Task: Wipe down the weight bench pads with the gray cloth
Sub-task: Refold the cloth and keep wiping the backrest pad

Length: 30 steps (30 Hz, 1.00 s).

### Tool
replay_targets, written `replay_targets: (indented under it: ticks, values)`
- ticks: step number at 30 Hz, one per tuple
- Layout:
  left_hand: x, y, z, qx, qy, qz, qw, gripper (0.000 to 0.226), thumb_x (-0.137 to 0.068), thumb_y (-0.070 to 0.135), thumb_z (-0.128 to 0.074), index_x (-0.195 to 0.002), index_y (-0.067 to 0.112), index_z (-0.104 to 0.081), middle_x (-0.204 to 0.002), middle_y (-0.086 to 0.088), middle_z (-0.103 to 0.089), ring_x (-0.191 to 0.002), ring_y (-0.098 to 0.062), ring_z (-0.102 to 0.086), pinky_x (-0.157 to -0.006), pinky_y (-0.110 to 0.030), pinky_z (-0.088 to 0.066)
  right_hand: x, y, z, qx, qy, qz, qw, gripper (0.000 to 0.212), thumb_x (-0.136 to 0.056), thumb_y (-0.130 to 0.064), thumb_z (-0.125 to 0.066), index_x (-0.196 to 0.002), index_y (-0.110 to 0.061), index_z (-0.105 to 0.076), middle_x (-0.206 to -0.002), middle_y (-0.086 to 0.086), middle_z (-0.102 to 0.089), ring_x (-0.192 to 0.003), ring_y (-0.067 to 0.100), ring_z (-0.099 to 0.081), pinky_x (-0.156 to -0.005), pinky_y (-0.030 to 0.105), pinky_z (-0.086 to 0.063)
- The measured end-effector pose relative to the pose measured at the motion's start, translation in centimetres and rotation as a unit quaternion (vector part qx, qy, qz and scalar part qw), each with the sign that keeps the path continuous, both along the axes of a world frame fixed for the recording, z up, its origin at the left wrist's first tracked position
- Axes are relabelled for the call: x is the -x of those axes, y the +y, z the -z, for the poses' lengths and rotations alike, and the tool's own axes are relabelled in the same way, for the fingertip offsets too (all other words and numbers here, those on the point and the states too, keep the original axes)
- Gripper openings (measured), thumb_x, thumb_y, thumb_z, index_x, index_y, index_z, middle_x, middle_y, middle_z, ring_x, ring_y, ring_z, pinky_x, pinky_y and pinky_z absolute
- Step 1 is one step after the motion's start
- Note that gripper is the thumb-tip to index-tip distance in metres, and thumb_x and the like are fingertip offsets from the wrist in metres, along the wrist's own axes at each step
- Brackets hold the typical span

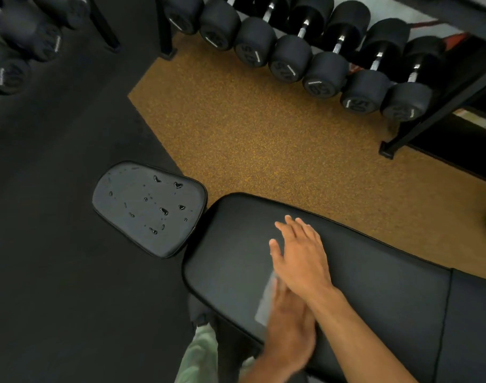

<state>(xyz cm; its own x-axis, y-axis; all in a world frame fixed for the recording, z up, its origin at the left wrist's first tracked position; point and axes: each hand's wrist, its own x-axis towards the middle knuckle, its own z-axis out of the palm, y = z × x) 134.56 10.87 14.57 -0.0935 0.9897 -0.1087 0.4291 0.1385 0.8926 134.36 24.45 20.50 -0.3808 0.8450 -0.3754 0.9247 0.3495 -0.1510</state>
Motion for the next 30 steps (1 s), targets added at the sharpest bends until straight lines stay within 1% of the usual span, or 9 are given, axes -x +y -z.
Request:
replay_targets:
  ticks: [2,4,5,8,14,16,19,25,30]
  values:
    - [-1.9,-1.3,-2.3,-0.068,-0.005,0.137,0.988,0.052,-0.100,0.023,-0.054,-0.152,0.022,-0.047,-0.172,-0.002,-0.025,-0.144,-0.008,-0.049,-0.127,-0.042,-0.022,-1.3,0.8,-1.7,-0.007,0.001,0.013,1.000,0.054,-0.104,-0.044,-0.041,-0.153,-0.021,-0.044,-0.163,0.004,-0.037,-0.153,0.021,-0.026,-0.126,0.037,-0.015]
    - [-1.8,-3.4,-1.4,-0.190,0.245,0.166,0.936,0.088,-0.059,-0.004,-0.089,-0.139,0.007,-0.054,-0.152,-0.021,-0.051,-0.111,0.012,-0.064,-0.111,-0.047,-0.043,-2.8,1.7,-3.3,-0.014,-0.001,0.024,1.000,0.054,-0.105,-0.044,-0.042,-0.153,-0.021,-0.044,-0.163,0.003,-0.037,-0.153,0.021,-0.026,-0.125,0.037,-0.016]
    - [-1.6,-4.6,-0.8,-0.187,0.276,0.180,0.925,0.096,-0.056,0.001,-0.090,-0.144,0.010,-0.052,-0.145,-0.016,-0.059,-0.115,0.009,-0.062,-0.108,-0.051,-0.045,-3.7,2.1,-4.2,-0.020,-0.005,0.031,0.999,0.053,-0.104,-0.044,-0.043,-0.153,-0.021,-0.044,-0.162,0.003,-0.038,-0.152,0.021,-0.027,-0.125,0.037,-0.017]
    - [0.3,-6.5,-0.1,0.013,0.102,0.167,0.981,0.054,-0.106,0.045,-0.041,-0.159,0.034,-0.040,-0.165,-0.001,-0.042,-0.154,-0.025,-0.036,-0.115,-0.051,-0.036,-6.5,3.4,-6.7,-0.045,-0.017,0.048,0.998,0.051,-0.103,-0.042,-0.048,-0.150,-0.020,-0.048,-0.160,0.005,-0.042,-0.150,0.024,-0.032,-0.122,0.038,-0.020]
    - [9.6,1.4,7.0,0.220,0.158,-0.028,0.962,0.076,-0.097,0.071,0.010,-0.164,0.038,-0.003,-0.175,0.003,-0.001,-0.162,-0.023,0.001,-0.129,-0.053,-0.009,-11.0,3.5,-8.8,-0.058,-0.046,0.047,0.996,0.052,-0.105,-0.044,-0.043,-0.152,-0.021,-0.045,-0.162,0.005,-0.038,-0.152,0.023,-0.028,-0.123,0.038,-0.017]
    - [11.1,5.1,9.5,0.296,0.131,-0.090,0.942,0.083,-0.092,0.068,0.018,-0.164,0.029,0.008,-0.176,-0.004,0.002,-0.162,-0.028,0.006,-0.128,-0.059,-0.006,-12.1,3.2,-9.1,-0.062,-0.043,0.046,0.996,0.052,-0.105,-0.044,-0.043,-0.152,-0.022,-0.046,-0.162,0.005,-0.038,-0.152,0.023,-0.027,-0.124,0.039,-0.016]
    - [9.4,11.0,7.9,0.342,0.097,-0.144,0.924,0.066,-0.105,0.054,0.001,-0.166,0.029,0.005,-0.176,-0.006,0.006,-0.161,-0.030,0.010,-0.128,-0.057,0.003,-14.0,2.8,-9.5,-0.078,-0.037,0.048,0.995,0.051,-0.104,-0.044,-0.044,-0.150,-0.022,-0.048,-0.161,0.005,-0.040,-0.152,0.023,-0.029,-0.124,0.040,-0.019]
    - [-2.0,15.1,-1.6,0.202,0.113,-0.035,0.972,0.057,-0.111,0.048,-0.012,-0.166,0.038,-0.002,-0.176,0.001,0.003,-0.161,-0.027,0.010,-0.129,-0.051,0.005,-17.2,2.2,-10.4,-0.088,-0.056,0.045,0.993,0.054,-0.104,-0.044,-0.043,-0.150,-0.017,-0.047,-0.160,0.008,-0.041,-0.152,0.026,-0.029,-0.125,0.040,-0.016]
    - [-12.2,6.9,-10.1,-0.015,0.144,0.100,0.984,0.065,-0.108,0.042,-0.023,-0.166,0.027,0.002,-0.176,-0.003,0.003,-0.161,-0.025,0.016,-0.130,-0.047,0.003,-18.8,2.0,-12.0,-0.087,-0.039,0.063,0.993,0.054,-0.104,-0.044,-0.042,-0.152,-0.019,-0.045,-0.161,0.006,-0.040,-0.152,0.024,-0.027,-0.125,0.039,-0.015]
